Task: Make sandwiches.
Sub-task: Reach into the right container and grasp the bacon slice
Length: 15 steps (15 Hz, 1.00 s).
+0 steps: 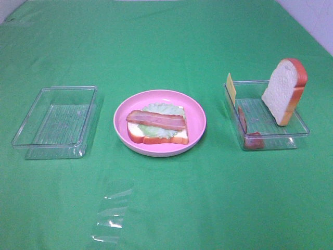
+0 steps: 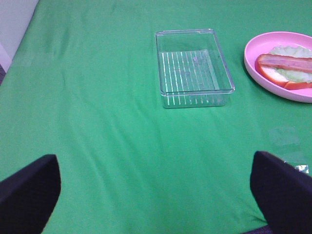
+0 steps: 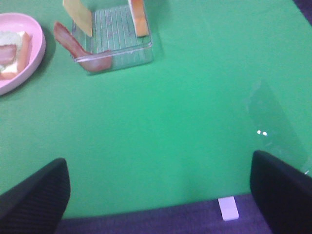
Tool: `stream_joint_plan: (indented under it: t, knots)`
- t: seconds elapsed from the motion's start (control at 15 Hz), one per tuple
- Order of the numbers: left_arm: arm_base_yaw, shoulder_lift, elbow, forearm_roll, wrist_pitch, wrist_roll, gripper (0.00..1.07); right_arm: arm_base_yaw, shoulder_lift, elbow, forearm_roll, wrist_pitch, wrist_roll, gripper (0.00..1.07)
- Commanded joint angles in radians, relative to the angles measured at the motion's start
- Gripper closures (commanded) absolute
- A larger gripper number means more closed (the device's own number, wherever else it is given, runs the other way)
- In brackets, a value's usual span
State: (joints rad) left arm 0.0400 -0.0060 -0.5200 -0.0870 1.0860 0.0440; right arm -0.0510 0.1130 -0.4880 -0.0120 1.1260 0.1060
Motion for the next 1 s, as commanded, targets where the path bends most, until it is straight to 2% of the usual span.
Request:
stream_joint_plan:
  t: [0.07,0.4,0.47,0.53,0.67,0.73,1.0]
  knots:
    - [0.001,-0.021,0.004,-0.009,-0.008,-0.007,0.09,0.001,0.224,-0.078,0.029,0.019,-0.023,0.13]
    - [0.001,-0.021,0.004,-0.009,-0.008,-0.01,0.09,0.001,0.733,-0.291,0.02,0.067,-0.019,0.13]
    - [0.001,-0.021,0.004,-0.009,-0.008,-0.01,0.09,0.001,0.859,-0.342,0.024,0.082,-0.019,0.13]
    - [0.0,-0.021,0.004,-0.009,-0.008,-0.01,0.09,0.001,1.049,-0.444,0.038,0.078,-0.025,0.14]
    - [0.0,-0.021,0.004,-0.009,-0.008,-0.01,0.09,0.008,1.172,-0.516,0.097,0.066,-0.071,0.14]
    - [0.0,-0.021,0.004,-0.009,-0.008,-0.01,0.09,0.029,1.2,-0.532,0.099,0.066,-0.067,0.14]
    - [0.0,-0.021,0.004,-0.009,-0.008,-0.01,0.09,0.271,1.382,-0.653,0.012,-0.036,0.122,0.14]
